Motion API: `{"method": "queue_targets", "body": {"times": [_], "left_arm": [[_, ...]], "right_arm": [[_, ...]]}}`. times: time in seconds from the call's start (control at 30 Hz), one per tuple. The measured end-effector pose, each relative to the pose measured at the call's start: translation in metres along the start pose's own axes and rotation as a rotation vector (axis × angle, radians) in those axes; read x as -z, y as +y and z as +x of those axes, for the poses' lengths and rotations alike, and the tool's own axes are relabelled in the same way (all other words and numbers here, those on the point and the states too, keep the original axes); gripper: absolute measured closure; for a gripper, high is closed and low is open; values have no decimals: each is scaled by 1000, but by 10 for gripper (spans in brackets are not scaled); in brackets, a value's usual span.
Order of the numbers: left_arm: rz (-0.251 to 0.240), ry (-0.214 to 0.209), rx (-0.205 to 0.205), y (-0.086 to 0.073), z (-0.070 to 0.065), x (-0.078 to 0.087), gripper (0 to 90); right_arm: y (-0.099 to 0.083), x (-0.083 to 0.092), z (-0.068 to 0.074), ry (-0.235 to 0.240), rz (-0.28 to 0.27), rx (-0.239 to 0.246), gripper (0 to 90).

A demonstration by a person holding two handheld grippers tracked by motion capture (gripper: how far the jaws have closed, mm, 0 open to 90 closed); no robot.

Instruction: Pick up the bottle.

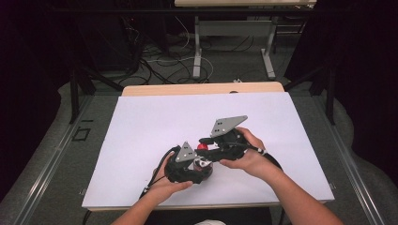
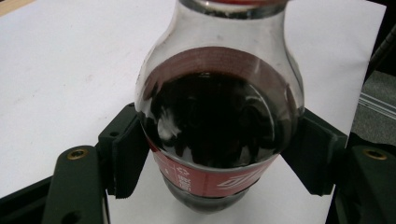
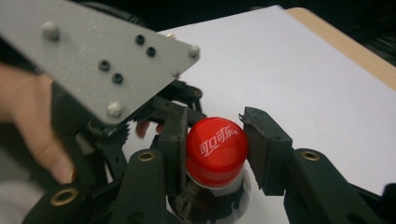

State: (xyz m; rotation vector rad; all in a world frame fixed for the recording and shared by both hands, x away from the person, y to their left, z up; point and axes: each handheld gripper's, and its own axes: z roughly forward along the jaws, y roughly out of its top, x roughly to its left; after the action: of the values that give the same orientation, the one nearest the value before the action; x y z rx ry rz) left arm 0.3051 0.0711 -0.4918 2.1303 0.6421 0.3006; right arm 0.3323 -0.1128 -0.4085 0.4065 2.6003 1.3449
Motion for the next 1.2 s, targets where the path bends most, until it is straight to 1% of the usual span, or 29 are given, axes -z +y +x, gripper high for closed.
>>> {"method": "queue_targets", "body": {"times": [0.03, 0.07, 0.1, 0.13, 0.17, 0.23, 0.27, 0.33, 0.4, 0.47, 0.53, 0.57, 0.6, 0.67, 0.7, 0.73, 0.77, 0.8, 0.83, 0.87, 0.9, 0.97, 1.0, 1.03, 1.07, 1.1, 1.13, 1.17, 1.2], "left_arm": [[11, -5, -25, 1, 1, 2, 298], [-3, 1, -25, 1, -1, 1, 298], [-11, -7, -7, 1, -2, 1, 298], [-4, -8, -9, 1, -1, 2, 298], [-4, -8, -3, 2, -1, 3, 298], [-2, 0, -4, 1, 0, 3, 298], [16, -11, -1, 2, 1, 4, 298], [6, 4, 4, 1, 1, 2, 297], [8, 5, 1, 1, 2, 2, 297], [11, 9, 3, 1, 2, 3, 298], [7, 11, 10, 1, 2, 2, 298], [17, 5, 9, 1, 2, 3, 298], [17, 5, 10, 1, 2, 3, 298], [4, 11, 15, 1, 2, 3, 298], [4, 8, 10, 1, 2, 3, 298], [14, -6, 0, 1, 3, 4, 298], [1, -6, 0, 1, 2, 3, 298], [3, -9, -3, 1, 1, 4, 298], [-1, -3, -9, 1, 0, 3, 298], [-2, -5, -14, 1, -1, 2, 298], [-4, -8, -12, 1, -1, 2, 298], [-3, -12, -18, 1, -1, 2, 298], [12, -19, -22, 2, 0, 4, 298], [1, -16, -6, 2, -1, 3, 297], [-3, -11, -1, 2, 0, 3, 297], [-4, -7, 7, 2, 1, 3, 298], [9, -7, 2, 2, 2, 4, 298], [11, -1, 5, 2, 3, 5, 298], [2, 14, 11, 2, 4, 4, 298]], "right_arm": [[1, 1, -7, 76, -2, 81, 613], [2, 2, -9, 110, -3, 113, 612], [2, 3, -12, 130, -11, 124, 609], [1, 2, -14, 148, -26, 148, 605], [1, 3, -14, 138, -33, 153, 586], [1, 4, -10, 109, -31, 99, 515], [1, 4, -6, 77, -37, 54, 496], [1, 5, 1, 18, -50, -29, 469], [0, 3, 6, -48, -64, -90, 500], [0, 0, 9, -63, -60, -173, 517], [1, -1, 11, -95, -51, -199, 601], [1, -1, 11, -105, -47, -199, 605], [1, -1, 10, -90, -46, -193, 608], [1, 0, 6, -64, -37, -148, 611], [1, 0, 6, -64, -37, -148, 611], [3, 1, 1, -10, -20, -87, 613], [3, 1, 1, -10, -20, -87, 613], [4, 2, -4, 55, -13, -8, 614], [4, 2, -4, 55, -13, -8, 614], [4, 2, -11, 120, -6, 58, 613], [4, 2, -11, 120, -6, 58, 613], [3, 3, -18, 184, -13, 107, 609], [3, 3, -18, 184, -13, 107, 609], [3, 4, -18, 162, -25, 88, 542], [3, 4, -18, 162, -25, 88, 542], [4, 5, -15, 118, -32, 63, 510], [4, 5, -15, 118, -32, 63, 510], [5, 5, -7, 67, -47, 19, 491], [5, 6, -3, 36, -41, 7, 494]]}}
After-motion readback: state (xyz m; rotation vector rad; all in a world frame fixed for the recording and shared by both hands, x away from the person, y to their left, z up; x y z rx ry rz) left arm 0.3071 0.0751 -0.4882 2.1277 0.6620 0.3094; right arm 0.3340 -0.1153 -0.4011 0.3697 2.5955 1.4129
